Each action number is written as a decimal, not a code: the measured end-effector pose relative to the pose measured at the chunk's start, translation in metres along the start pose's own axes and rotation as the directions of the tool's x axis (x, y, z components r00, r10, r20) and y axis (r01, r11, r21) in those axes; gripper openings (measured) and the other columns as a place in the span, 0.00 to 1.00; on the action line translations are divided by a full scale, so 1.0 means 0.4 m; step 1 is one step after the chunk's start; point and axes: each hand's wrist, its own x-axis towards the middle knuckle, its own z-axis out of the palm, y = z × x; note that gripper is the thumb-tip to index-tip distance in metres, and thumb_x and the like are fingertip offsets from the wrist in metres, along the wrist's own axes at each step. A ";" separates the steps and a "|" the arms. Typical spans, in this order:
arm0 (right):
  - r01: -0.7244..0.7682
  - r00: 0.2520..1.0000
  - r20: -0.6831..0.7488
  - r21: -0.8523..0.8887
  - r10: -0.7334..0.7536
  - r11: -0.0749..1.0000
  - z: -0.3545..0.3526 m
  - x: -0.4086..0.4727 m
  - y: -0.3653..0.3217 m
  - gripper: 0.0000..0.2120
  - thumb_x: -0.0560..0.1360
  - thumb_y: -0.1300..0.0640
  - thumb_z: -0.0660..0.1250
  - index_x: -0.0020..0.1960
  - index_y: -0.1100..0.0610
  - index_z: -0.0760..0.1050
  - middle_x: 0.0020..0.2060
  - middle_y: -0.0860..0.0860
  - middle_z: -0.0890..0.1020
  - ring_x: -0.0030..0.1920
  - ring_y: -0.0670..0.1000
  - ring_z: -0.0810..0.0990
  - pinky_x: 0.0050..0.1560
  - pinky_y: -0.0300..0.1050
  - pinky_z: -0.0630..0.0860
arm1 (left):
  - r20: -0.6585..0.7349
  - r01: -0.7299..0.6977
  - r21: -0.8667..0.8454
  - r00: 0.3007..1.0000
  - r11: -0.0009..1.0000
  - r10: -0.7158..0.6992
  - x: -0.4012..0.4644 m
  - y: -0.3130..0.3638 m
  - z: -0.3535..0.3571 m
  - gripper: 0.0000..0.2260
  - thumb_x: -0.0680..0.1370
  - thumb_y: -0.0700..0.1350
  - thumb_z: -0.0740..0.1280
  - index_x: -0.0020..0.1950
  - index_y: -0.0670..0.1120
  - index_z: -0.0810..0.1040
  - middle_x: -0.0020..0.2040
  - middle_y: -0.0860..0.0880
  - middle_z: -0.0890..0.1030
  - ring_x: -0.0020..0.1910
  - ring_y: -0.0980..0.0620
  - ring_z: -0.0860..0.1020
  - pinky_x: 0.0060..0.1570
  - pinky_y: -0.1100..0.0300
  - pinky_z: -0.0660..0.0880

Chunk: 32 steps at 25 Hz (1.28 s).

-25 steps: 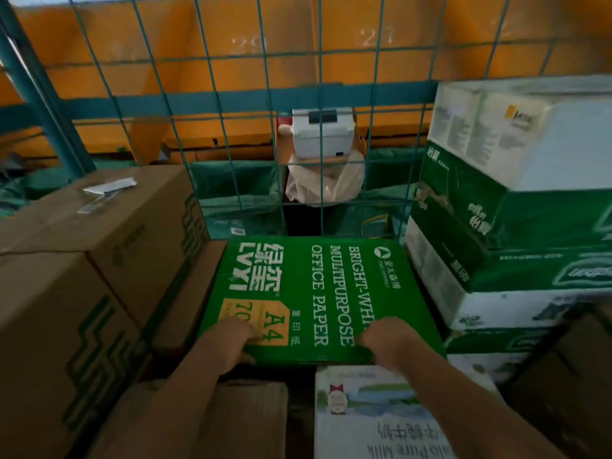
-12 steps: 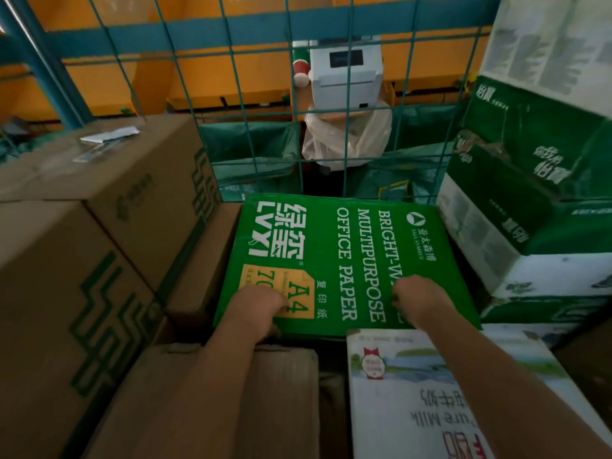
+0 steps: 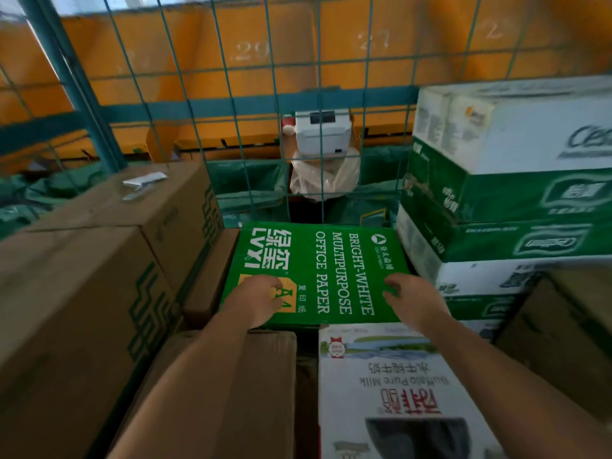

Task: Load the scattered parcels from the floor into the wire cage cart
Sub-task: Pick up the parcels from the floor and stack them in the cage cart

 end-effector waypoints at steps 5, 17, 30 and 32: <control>-0.024 0.998 0.062 0.045 0.021 0.999 -0.104 -0.209 -0.001 0.21 0.80 0.48 0.62 0.71 0.53 0.68 0.64 0.52 0.76 0.58 0.54 0.77 0.58 0.51 0.76 | -0.060 -0.050 0.084 0.997 0.995 0.055 -0.194 0.112 -0.051 0.12 0.79 0.44 0.65 0.62 0.49 0.78 0.64 0.50 0.76 0.63 0.50 0.73 0.60 0.57 0.71; -0.387 0.886 -0.164 0.254 0.434 0.886 -0.242 -0.919 0.041 0.09 0.78 0.52 0.63 0.52 0.56 0.77 0.46 0.50 0.78 0.50 0.56 0.78 0.45 0.45 0.74 | 0.077 -0.408 -0.248 0.896 0.879 0.437 -0.623 0.349 0.045 0.09 0.80 0.44 0.64 0.58 0.48 0.79 0.53 0.50 0.79 0.49 0.51 0.77 0.45 0.59 0.73; -0.706 0.174 -0.266 0.637 0.948 0.308 -0.103 -1.767 0.180 0.11 0.76 0.58 0.64 0.56 0.59 0.80 0.54 0.56 0.82 0.54 0.56 0.79 0.54 0.47 0.77 | 0.408 -0.759 -0.412 0.341 0.504 0.847 -1.176 0.751 0.433 0.06 0.77 0.37 0.66 0.53 0.43 0.80 0.51 0.45 0.81 0.47 0.52 0.75 0.44 0.64 0.67; -0.694 0.055 -0.235 0.690 0.970 0.206 -0.066 -1.905 0.183 0.11 0.77 0.57 0.64 0.57 0.57 0.79 0.53 0.54 0.82 0.52 0.54 0.80 0.49 0.45 0.77 | 0.479 -0.806 -0.399 0.224 0.438 0.849 -1.285 0.782 0.495 0.06 0.77 0.39 0.67 0.52 0.46 0.80 0.48 0.50 0.80 0.48 0.52 0.76 0.49 0.61 0.70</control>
